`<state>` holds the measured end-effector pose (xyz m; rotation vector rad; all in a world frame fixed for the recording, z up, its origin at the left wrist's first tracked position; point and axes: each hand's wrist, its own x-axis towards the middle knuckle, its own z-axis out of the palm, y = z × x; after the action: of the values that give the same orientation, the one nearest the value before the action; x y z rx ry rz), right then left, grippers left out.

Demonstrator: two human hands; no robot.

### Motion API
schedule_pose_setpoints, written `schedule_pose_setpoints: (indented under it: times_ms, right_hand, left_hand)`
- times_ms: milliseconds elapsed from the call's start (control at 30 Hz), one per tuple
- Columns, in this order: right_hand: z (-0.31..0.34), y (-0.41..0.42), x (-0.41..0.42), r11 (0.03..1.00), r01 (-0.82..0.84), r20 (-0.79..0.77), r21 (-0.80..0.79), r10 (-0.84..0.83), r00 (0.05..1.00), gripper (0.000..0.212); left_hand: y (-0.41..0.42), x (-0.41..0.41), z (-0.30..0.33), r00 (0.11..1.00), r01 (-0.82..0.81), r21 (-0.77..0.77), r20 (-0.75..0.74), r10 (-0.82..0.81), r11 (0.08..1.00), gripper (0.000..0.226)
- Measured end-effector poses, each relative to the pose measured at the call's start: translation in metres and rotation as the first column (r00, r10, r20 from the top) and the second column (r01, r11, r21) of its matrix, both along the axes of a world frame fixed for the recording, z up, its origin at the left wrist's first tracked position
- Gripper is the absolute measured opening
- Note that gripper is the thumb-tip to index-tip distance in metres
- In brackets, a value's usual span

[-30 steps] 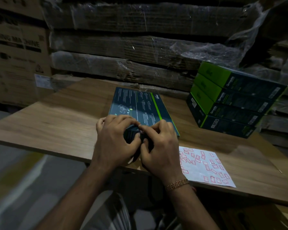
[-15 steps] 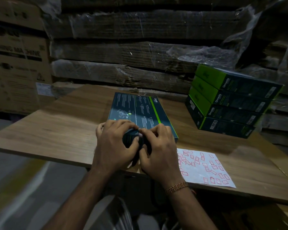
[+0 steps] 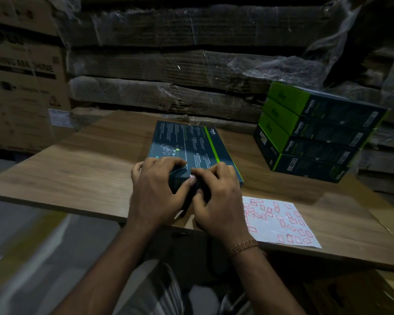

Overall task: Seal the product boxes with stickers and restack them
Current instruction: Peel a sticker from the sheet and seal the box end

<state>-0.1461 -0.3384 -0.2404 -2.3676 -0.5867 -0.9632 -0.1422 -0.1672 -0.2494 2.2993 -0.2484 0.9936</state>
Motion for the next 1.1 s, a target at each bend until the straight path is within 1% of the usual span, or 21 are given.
schedule_pose_setpoints:
  times_ms: [233,400,600,733,867,1000,1100]
  right_hand:
    - [-0.0011,0.0003,0.0006,0.998,-0.019,0.008,0.064,0.018,1.0,0.047]
    - [-0.0014,-0.0022,-0.0001,1.0,-0.01,-0.004,-0.009,0.01,1.0,0.042]
    - [-0.0012,-0.0024,0.0001,0.999,-0.014,-0.023,-0.036,0.013,1.0,0.051]
    - [-0.0007,-0.0019,-0.0015,1.0,-0.012,-0.02,-0.015,0.012,1.0,0.049]
    - [-0.0008,-0.0008,-0.0033,0.998,-0.007,-0.003,-0.062,0.007,1.0,0.045]
    - [-0.0012,-0.0001,-0.0026,0.996,0.017,-0.017,-0.091,-0.018,1.0,0.047]
    - [-0.0006,-0.0004,-0.0034,0.995,0.02,-0.03,-0.097,-0.023,0.999,0.051]
  left_hand:
    - [0.003,0.0008,-0.0013,0.998,0.052,-0.03,-0.019,-0.053,0.998,0.046]
    - [0.0048,-0.002,-0.0002,0.996,0.082,-0.072,-0.018,-0.083,0.994,0.049]
    - [0.0004,-0.0005,-0.0005,0.999,0.047,-0.066,0.003,-0.047,0.997,0.048]
    - [0.0006,0.0005,-0.0008,0.999,0.045,-0.056,-0.005,-0.045,0.997,0.046]
    - [0.0027,0.001,0.0002,0.998,0.055,-0.07,-0.034,-0.057,0.996,0.052]
    - [0.0052,-0.0008,0.0002,0.996,0.071,-0.071,-0.045,-0.074,0.995,0.057]
    - [0.0046,-0.0014,-0.0005,0.997,0.065,-0.048,-0.028,-0.066,0.997,0.052]
